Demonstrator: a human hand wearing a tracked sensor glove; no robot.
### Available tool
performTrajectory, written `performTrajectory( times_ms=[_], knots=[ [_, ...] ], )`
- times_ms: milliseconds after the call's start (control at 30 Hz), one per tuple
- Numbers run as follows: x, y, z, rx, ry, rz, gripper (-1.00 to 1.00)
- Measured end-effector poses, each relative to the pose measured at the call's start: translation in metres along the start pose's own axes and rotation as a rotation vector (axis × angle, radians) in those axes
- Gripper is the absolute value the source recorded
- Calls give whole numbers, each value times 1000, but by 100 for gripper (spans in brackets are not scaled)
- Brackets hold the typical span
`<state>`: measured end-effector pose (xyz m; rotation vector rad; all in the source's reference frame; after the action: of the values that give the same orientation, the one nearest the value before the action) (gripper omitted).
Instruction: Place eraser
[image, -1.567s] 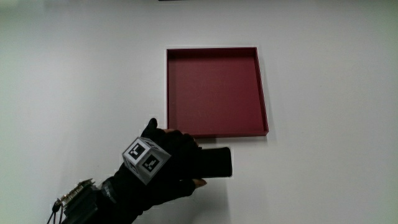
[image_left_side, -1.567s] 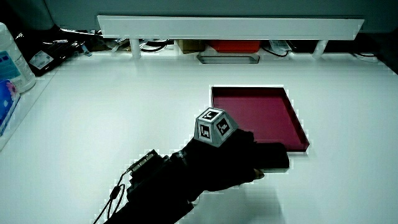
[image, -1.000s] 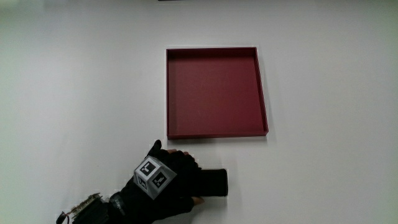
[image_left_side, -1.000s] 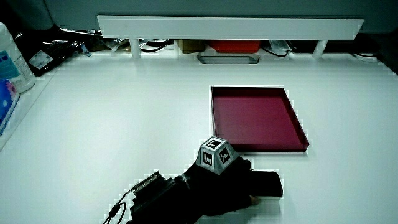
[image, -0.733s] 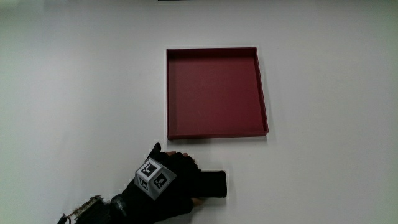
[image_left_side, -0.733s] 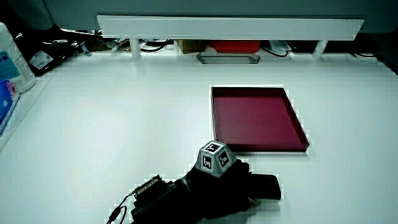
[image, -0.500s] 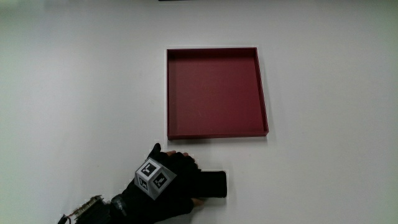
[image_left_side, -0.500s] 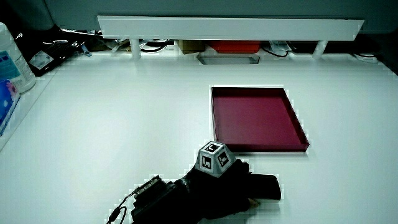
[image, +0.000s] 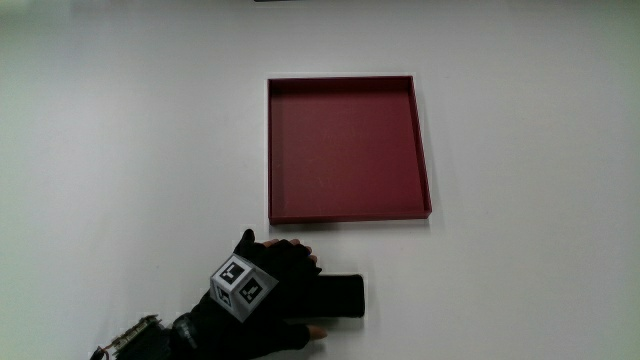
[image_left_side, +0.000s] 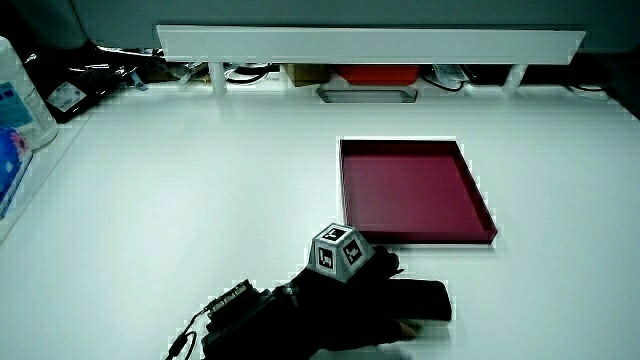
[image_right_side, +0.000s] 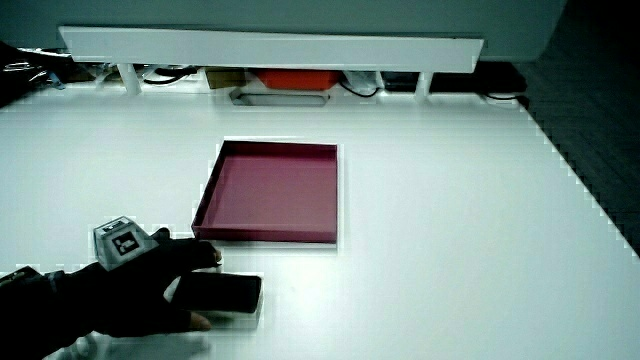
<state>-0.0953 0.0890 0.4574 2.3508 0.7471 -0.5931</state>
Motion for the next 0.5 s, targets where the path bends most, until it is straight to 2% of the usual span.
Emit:
performTrajectory(
  times_ms=[67,133,200,267,400,433,500],
  knots=[
    [-1,-3,4,4,-6,-8,-75],
    [-3,-6,14,24,11,-46,-82],
    [-9,-11,23,45,-12,-59,-89],
    [-8,-16,44,51,37,-74,-96],
    [-13,-23,76,60,62,-128,-100],
    [-16,-24,81,67,47,-150,-100],
    [-43,-25,68,37,-170,-138,-100]
  ],
)
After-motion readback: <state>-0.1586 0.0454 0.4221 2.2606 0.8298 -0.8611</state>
